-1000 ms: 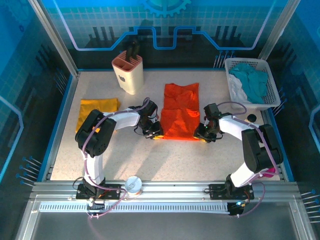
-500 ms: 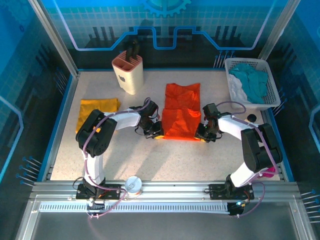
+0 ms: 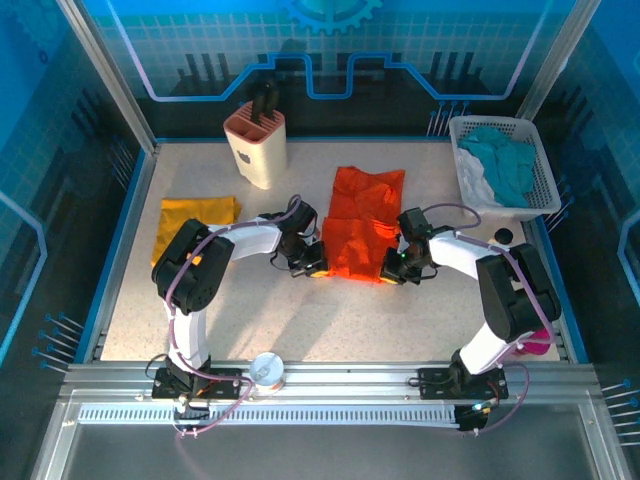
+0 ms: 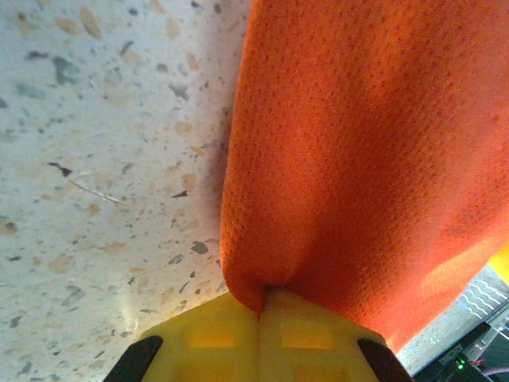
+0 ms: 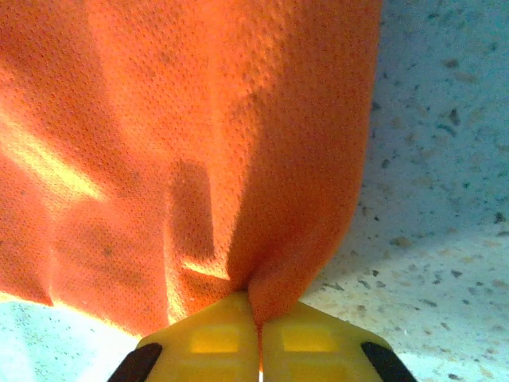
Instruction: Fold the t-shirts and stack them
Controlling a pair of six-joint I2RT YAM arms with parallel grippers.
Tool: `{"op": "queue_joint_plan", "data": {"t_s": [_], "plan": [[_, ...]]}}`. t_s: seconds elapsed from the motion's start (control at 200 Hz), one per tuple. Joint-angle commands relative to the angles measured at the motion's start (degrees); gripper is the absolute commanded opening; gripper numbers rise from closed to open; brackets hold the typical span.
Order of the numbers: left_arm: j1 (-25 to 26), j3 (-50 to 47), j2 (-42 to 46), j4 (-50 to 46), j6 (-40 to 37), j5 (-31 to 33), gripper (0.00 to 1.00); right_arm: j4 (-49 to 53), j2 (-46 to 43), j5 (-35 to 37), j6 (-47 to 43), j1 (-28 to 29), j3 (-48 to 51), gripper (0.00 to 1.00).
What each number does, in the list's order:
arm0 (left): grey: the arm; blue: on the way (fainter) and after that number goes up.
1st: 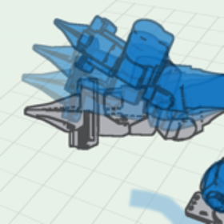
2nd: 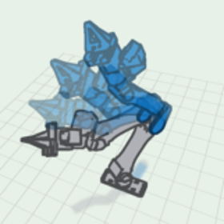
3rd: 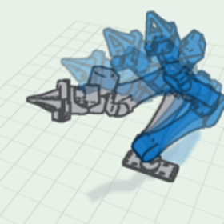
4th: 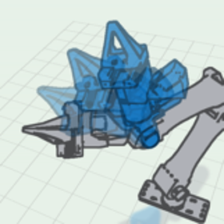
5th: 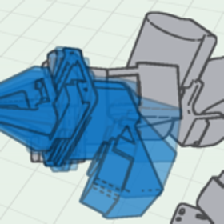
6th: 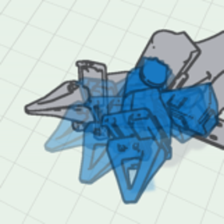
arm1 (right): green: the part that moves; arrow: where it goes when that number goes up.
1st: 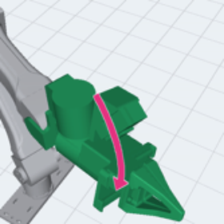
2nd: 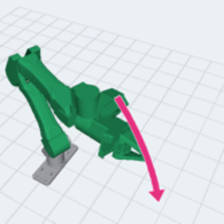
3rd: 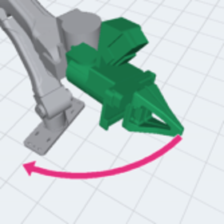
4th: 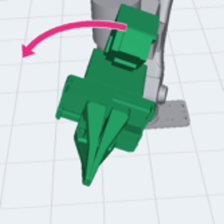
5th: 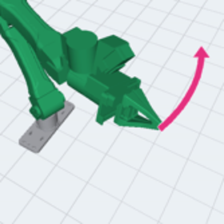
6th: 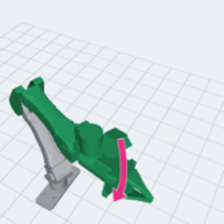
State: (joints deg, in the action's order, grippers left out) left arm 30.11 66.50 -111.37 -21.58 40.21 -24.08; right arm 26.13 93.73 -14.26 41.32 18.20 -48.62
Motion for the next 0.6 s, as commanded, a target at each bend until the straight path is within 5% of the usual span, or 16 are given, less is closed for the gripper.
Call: {"op": "queue_joint_plan", "data": {"t_s": [0.0, 0.59], "plan": [[1.2, -0.6, 0.8, 0.6, -0.2, 1.0, 0.0, 1.9, 0.2, -1.6, -0.8, -0.1, -0.5, 0.02], [3.5, -6.7, 13.3, -4.5, 0.4, 3.5, 0.0, 8.7, -11.5, -8.2, -5.4, -4.6, 3.4, 0.0]]}}
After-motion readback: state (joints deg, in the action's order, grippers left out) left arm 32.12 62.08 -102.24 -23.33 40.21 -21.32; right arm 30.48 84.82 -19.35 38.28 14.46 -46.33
